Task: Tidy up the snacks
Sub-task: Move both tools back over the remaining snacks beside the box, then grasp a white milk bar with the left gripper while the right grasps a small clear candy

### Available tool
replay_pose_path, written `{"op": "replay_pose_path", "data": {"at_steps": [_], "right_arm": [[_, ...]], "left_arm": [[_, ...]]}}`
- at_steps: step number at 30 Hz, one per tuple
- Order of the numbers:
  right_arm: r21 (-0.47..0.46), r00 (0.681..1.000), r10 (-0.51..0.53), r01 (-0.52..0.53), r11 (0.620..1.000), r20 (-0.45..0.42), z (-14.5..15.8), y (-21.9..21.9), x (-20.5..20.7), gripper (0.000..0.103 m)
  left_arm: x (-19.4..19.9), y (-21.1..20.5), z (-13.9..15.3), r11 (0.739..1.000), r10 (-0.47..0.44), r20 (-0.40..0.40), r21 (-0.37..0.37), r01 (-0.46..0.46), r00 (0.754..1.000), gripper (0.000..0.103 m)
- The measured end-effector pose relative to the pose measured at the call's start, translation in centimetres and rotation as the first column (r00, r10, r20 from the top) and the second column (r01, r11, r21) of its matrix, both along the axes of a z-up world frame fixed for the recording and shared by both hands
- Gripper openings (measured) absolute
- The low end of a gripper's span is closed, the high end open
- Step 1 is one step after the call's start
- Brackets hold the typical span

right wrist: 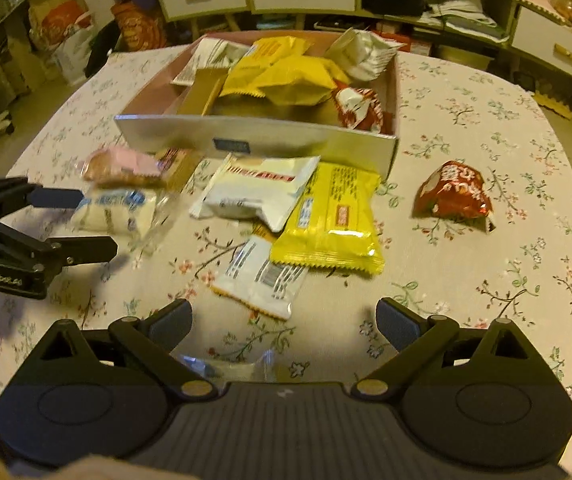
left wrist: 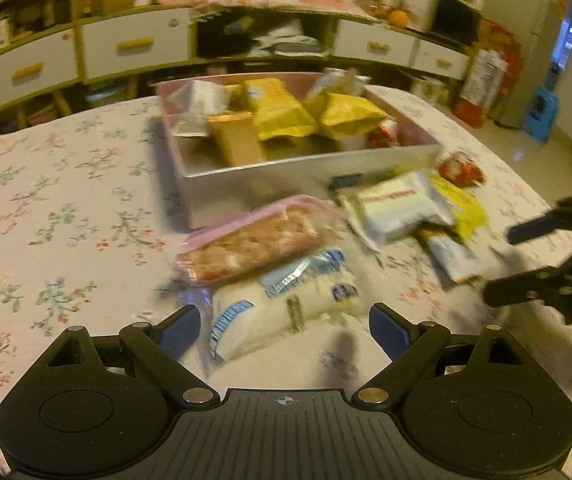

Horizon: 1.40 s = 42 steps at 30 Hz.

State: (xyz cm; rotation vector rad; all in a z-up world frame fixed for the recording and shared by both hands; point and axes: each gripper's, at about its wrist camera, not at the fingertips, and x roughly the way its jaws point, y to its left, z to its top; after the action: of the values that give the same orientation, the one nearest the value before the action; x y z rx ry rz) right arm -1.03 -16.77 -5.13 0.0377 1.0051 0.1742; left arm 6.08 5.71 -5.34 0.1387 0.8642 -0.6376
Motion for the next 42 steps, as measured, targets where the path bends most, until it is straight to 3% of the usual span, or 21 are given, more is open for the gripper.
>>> {"op": "replay_pose_path", "data": {"at_steps": [4,11,18,26,34,39,42], "right_arm": [[-0.023,0.999,0.030,-0.031,0.999,-0.010,-0.6,0.6,-0.4,0.098],[-0.064,0.997,0.070,-0.071,0.995,-0.012,-1.6,0.9,-1.4,0.098],[-0.056,0.992,0.125,-0.124,0.991,0.019,-1.5,1.2,-2.0,0.098],[-0.096,0.975,0.212,-0.206,0.974,0.063,-1.8,1.9,-3.0,0.098],[-0.094,0.977,0.204,-0.197,0.976,0.067,-1.8,0.1,-2.5,0.096],[-0.105,0.985,0.156,-0.149,0.983,0.068,-1.8,-1.7,-2.3,0.092],[-0.094,0.993,0.106,-0.100,0.991,0.060,-1.5,-2.7,-2.0,0.086]], "left_arm": [[-1.3,-0.5,0.2,0.994,-0.106,-0.043,-0.026,0.105,0.993,0.092],[-3.7,-1.5,0.7,0.963,-0.270,-0.084,-0.038,0.267,0.959,0.093],[-2.4,-1.0,1.0,0.986,-0.167,-0.032,-0.003,0.167,0.985,0.093],[-0.4,-2.0,-0.2,0.994,-0.102,-0.003,0.029,0.102,0.995,0.091],[-1.1,-3.5,0.2,0.985,-0.169,0.005,0.038,0.169,0.986,0.070],[-1.9,-3.9,0.4,0.968,-0.247,-0.041,0.029,0.249,0.968,0.069],[-2.0,-4.1,0.7,0.969,-0.241,-0.041,0.035,0.243,0.970,0.072]]}}
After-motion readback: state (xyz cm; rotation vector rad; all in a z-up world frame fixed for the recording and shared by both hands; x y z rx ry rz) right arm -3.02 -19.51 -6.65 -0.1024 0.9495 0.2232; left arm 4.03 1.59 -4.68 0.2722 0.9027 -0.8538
